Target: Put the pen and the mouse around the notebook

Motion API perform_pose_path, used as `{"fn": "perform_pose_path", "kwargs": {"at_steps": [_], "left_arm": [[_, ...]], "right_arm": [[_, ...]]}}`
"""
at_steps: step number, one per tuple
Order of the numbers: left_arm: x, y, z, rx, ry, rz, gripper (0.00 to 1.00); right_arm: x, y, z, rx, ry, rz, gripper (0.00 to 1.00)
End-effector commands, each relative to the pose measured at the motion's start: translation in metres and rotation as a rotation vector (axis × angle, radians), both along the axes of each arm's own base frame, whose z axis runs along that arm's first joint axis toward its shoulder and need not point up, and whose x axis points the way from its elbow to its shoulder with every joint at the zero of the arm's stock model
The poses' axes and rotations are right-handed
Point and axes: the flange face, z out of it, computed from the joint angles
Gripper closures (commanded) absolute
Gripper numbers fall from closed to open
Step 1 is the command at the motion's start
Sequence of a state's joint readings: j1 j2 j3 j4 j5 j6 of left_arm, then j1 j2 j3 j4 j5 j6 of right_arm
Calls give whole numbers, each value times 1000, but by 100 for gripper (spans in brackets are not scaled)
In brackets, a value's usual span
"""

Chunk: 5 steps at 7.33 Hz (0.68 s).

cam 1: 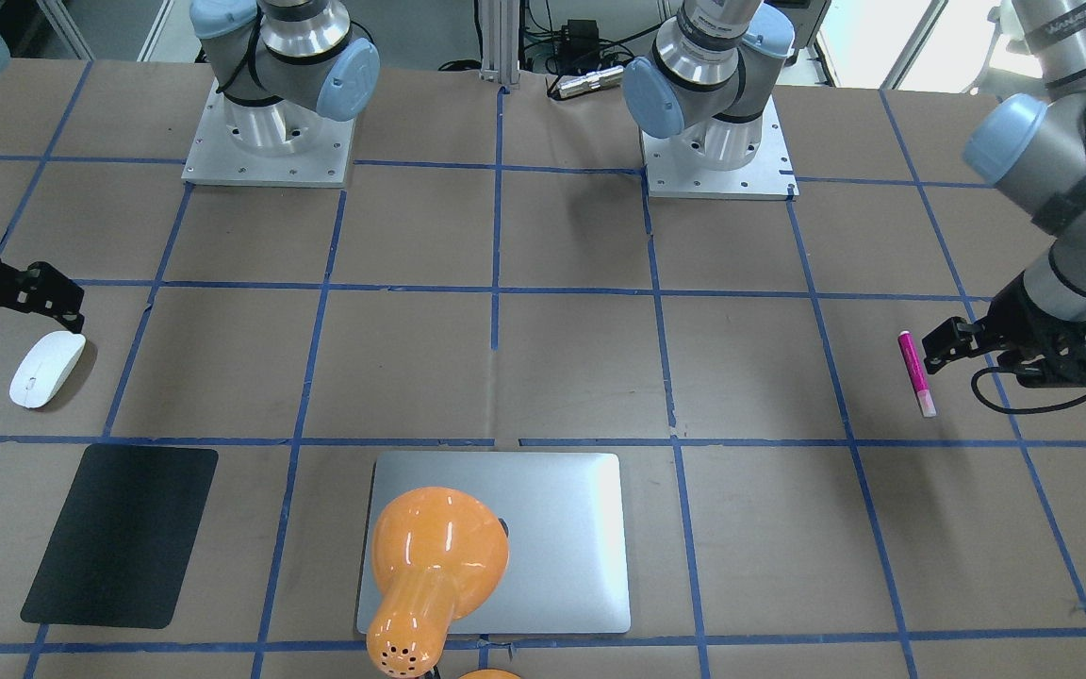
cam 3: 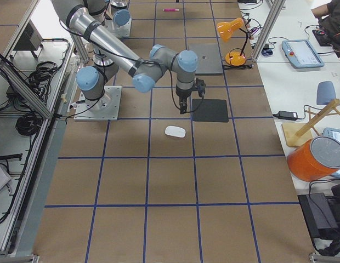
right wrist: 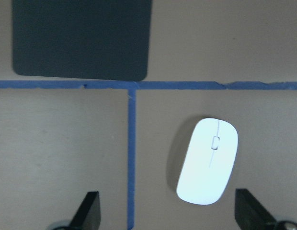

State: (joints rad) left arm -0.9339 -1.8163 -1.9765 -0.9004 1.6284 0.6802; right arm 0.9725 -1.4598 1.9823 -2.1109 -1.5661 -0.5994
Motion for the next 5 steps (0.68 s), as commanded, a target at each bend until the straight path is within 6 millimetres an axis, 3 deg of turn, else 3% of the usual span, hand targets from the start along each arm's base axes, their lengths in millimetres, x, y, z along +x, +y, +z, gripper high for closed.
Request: {"fn": "perform_pose_path", "kwargs": {"at_steps": [1,2,3,4,5], "left_arm": [[18,22,-46,29,77,-45,1],[18,24,-54,43,87,-42,5],[18,23,-60,52,94,-34,26],[18,24,-64,60,97,-35,34],[22,21,-63,64,91,-36,33]], "right_arm": [[-33,9,-63,-9,18,-24,0],[-35,7,-76,11,4,-11,0],[-36,7,-78,14,4,-15,0],[-35,7,-85,23,-6,-15,0],[-38,5,-95,40,-14,-15,0]]}}
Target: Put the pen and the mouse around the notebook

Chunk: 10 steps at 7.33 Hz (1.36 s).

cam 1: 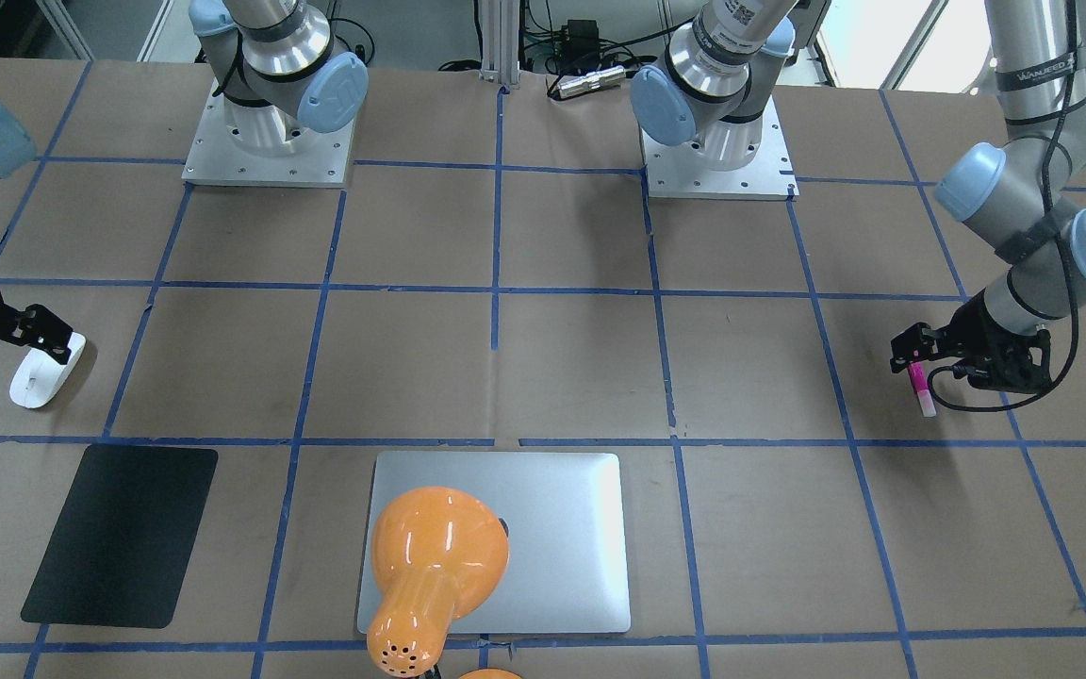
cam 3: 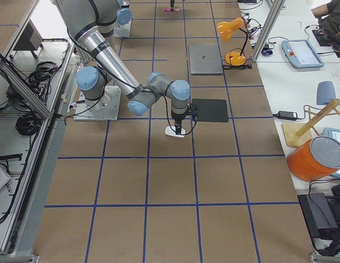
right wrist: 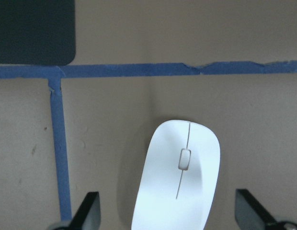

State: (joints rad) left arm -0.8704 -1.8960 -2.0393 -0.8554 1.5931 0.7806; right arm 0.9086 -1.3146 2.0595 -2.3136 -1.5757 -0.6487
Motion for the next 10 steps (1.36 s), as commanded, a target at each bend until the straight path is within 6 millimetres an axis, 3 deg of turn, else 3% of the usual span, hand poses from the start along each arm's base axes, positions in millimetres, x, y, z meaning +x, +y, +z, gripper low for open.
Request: {"fn": "perform_pose_path", "kwargs": {"at_steps": [1,4,5,6,7,9,10], "left_arm": [[3,-2,-3,8,-2,0,33],[3,-3,-12,13,8,-1,33],[4,-3,-12,12,5,0,42],[4,-4,-10,8,2,0,86],[4,-3,-7,9,1,0,100],[0,-3,3,-2,-8,5,100],[-3,-3,10,1,-5,17,100]], "right_arm": [[-5,0,-21,53,7,-3,0],[-8,2,-37,98,11,-10,0],[-9,0,-35,85,18,-20,0],[-9,-3,-34,66,21,-22,5],[-10,-2,-34,68,23,-22,26],[-12,-5,-26,55,32,-48,59],[-17,-14,-11,30,48,-62,76]]}}
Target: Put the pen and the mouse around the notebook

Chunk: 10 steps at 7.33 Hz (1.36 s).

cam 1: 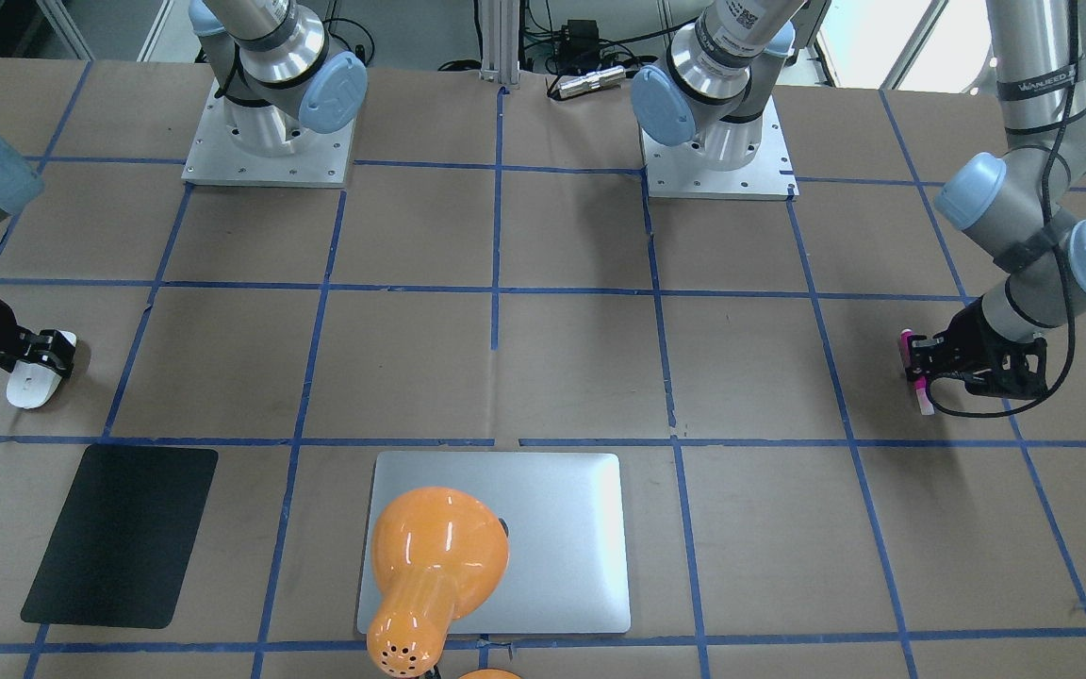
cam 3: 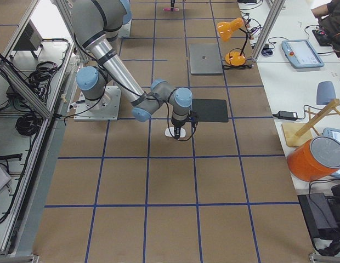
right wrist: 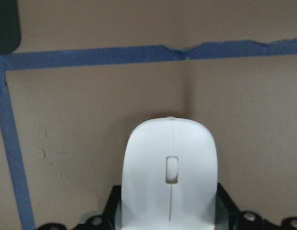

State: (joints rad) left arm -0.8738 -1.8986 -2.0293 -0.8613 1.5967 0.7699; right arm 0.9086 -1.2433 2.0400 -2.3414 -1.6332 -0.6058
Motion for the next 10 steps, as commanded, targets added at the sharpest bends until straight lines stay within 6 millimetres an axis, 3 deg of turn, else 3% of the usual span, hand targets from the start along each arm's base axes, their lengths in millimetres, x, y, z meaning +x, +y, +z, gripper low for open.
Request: {"fn": "perform_pose_path", "kwargs": {"at_steps": [1,2,3,4,5,6,8,9,10], "left_arm": [[-12,-4,28,30,16,189,100],[-44,-29,59,44,38,324,100],[-92,-57,90,62,9,514,100],[-141,-80,107,57,-18,687,100],[-201,-89,125,38,9,817,100],[-256,-92,142,23,19,922,100],[-363,-85,139,79,31,1047,100],[-404,-74,136,96,4,1175,100],[-440,-59,117,150,-47,1306,100]], "right_arm": [[-7,-23,32,-41,28,-11,77],[-3,-46,55,-42,19,-41,77],[31,-78,83,-35,14,-34,77],[80,-112,108,-49,20,3,76],[132,-141,107,-48,17,-20,76],[168,-165,90,-39,12,4,76],[163,-198,53,-42,14,23,76],[160,-207,38,-34,10,21,76],[161,-208,32,-26,8,21,75]]}}
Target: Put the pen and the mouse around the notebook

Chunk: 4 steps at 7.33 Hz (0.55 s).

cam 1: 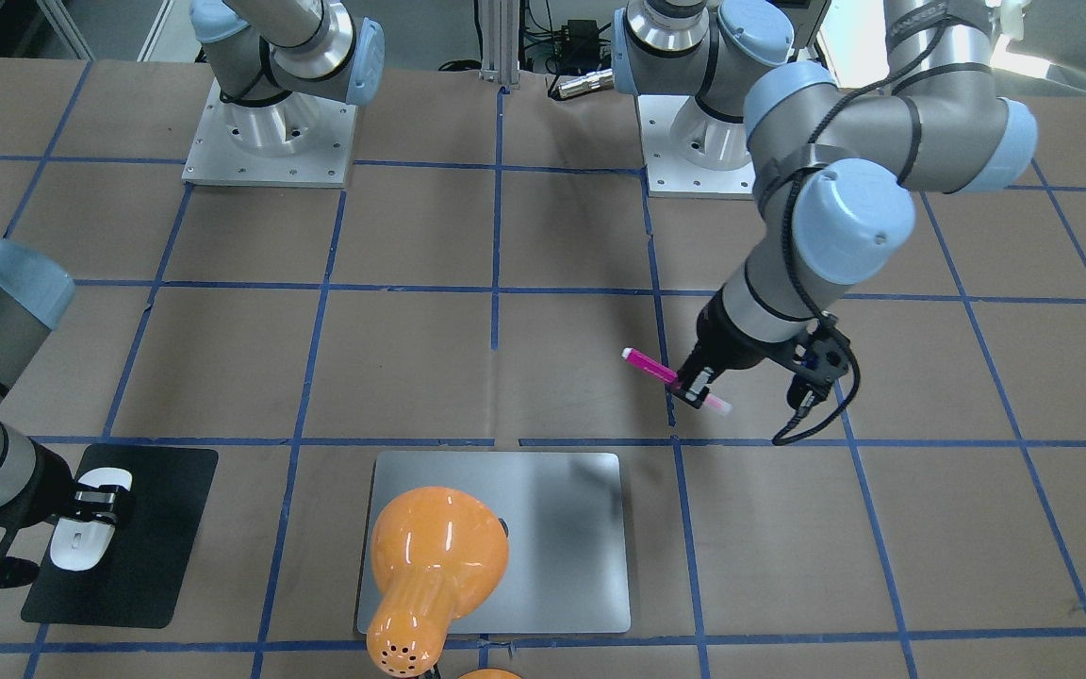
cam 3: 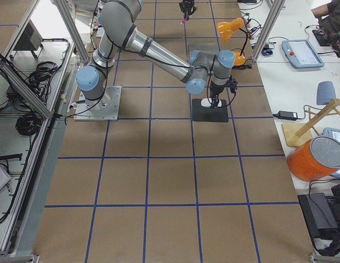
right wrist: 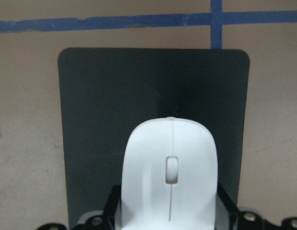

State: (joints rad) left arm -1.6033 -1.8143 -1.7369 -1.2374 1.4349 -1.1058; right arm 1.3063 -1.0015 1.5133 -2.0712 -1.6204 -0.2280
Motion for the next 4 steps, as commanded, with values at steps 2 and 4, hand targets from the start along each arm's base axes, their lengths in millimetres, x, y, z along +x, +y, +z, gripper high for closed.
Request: {"fn": "perform_pose_path", "kwargs": {"at_steps": [2,4], "left_arm": [[-122,39,-36,99,-52,296,100],[-174,56,-77,117,-77,422,100]], "right_arm": [[-1,-5,-31,36,-12,-2,69],[-1,-4,-37,49,-10,-6,28]]}}
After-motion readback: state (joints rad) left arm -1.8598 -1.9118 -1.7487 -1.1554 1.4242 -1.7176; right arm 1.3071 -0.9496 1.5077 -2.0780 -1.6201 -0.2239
